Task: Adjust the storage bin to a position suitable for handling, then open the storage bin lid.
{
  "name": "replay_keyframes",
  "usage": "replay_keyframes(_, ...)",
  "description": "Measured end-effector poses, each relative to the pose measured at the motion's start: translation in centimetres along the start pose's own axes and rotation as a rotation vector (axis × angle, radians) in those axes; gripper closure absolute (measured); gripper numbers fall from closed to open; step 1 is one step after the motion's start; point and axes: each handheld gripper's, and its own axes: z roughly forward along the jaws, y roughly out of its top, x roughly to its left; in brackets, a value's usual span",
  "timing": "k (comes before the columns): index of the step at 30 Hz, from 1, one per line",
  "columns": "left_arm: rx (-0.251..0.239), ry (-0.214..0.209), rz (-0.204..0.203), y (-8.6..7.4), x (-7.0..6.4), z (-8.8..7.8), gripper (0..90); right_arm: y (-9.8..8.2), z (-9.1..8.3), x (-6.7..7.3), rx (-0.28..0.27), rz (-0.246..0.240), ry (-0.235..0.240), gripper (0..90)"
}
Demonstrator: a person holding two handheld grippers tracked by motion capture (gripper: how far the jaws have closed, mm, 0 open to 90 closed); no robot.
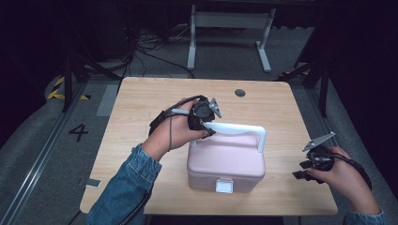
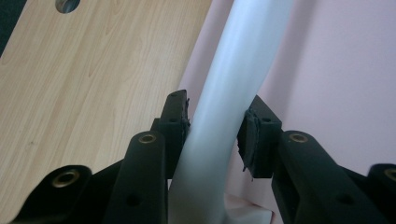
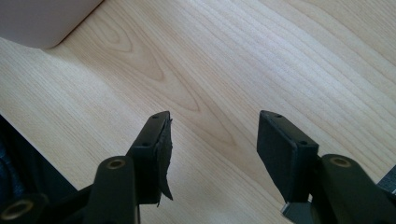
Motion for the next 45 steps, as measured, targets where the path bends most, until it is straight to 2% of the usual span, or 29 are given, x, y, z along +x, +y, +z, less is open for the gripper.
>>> replay_keyframes(6,0.002,-0.027,-0.031,0.1,0.0,-0.3,66.9,-0.2,0.0,0.0,-0.001,0.005,0.001,45.6)
replay_keyframes(8,0.005,-0.040,-0.018,0.2,0.2,-0.5,67.0,-0.3,-0.1,0.0,0.000,0.004,-0.001,45.5)
replay_keyframes(9,-0.004,-0.045,-0.036,0.2,0.1,-0.5,67.1,-0.4,-0.1,0.0,-0.001,0.007,-0.003,45.5)
replay_keyframes(10,-0.004,-0.045,-0.036,0.2,0.1,-0.5,67.1,-0.4,-0.1,0.0,-0.001,0.007,-0.003,45.5)
replay_keyframes(11,0.004,-0.052,-0.018,0.3,0.3,-0.8,67.1,-0.4,-0.1,0.1,-0.001,0.009,-0.002,45.4)
replay_keyframes(12,0.005,-0.055,-0.032,0.4,0.2,-0.9,67.1,-0.5,-0.1,0.1,-0.003,0.011,-0.003,45.4)
replay_keyframes(13,0.001,-0.057,-0.024,0.4,0.3,-0.9,67.1,-0.5,-0.1,0.1,-0.001,0.012,-0.004,45.4)
replay_keyframes(14,-0.001,-0.061,-0.033,0.5,0.2,-1.0,67.1,-0.5,-0.1,0.1,-0.001,0.012,-0.004,45.4)
replay_keyframes(17,0.016,-0.068,-0.022,0.7,0.4,-1.3,67.1,-0.6,-0.1,0.1,-0.002,0.013,-0.001,45.4)
replay_keyframes(19,0.004,-0.075,-0.039,0.8,0.3,-1.4,67.1,-0.7,-0.2,0.1,-0.001,0.011,-0.002,45.4)
replay_keyframes(20,0.006,-0.080,-0.030,0.9,0.5,-1.5,67.2,-0.8,-0.2,0.1,-0.002,0.014,0.000,45.4)
replay_keyframes(22,-0.001,-0.084,-0.044,1.0,0.4,-1.6,67.2,-0.9,-0.2,0.1,-0.002,0.020,-0.003,45.4)
replay_keyframes(23,0.008,-0.088,-0.029,1.1,0.6,-1.8,67.2,-1.0,-0.2,0.1,-0.001,0.019,-0.001,45.4)
replay_keyframes(24,0.003,-0.092,-0.045,1.1,0.6,-1.8,67.3,-1.0,-0.3,0.1,-0.001,0.020,0.001,45.4)
replay_keyframes(27,-0.006,-0.097,-0.047,1.3,0.8,-2.1,67.2,-1.2,-0.3,0.1,-0.002,0.025,-0.005,45.4)
replay_keyframes(30,-0.007,-0.109,-0.065,1.5,0.9,-2.3,67.3,-1.4,-0.3,0.1,-0.001,0.028,-0.007,45.4)
replay_keyframes(31,-0.015,-0.110,-0.057,1.6,1.1,-2.4,67.2,-1.4,-0.3,0.1,-0.002,0.028,-0.005,45.4)
replay_keyframes(36,-0.015,-0.115,-0.070,2.0,1.4,-2.6,67.2,-1.6,-0.4,0.2,-0.004,0.030,-0.002,45.4)
replay_keyframes(41,-0.024,-0.126,-0.086,2.3,1.5,-2.5,67.3,-1.5,-0.6,0.6,-0.026,0.018,0.003,45.4)
replay_keyframes(43,-0.025,-0.130,-0.084,2.4,1.5,-2.5,67.6,-1.1,-1.1,1.0,-0.073,-0.005,0.012,45.5)
replay_keyframes(45,-0.018,-0.132,-0.077,2.5,1.7,-2.5,67.6,-0.9,-1.2,1.1,-0.089,-0.014,0.011,45.7)
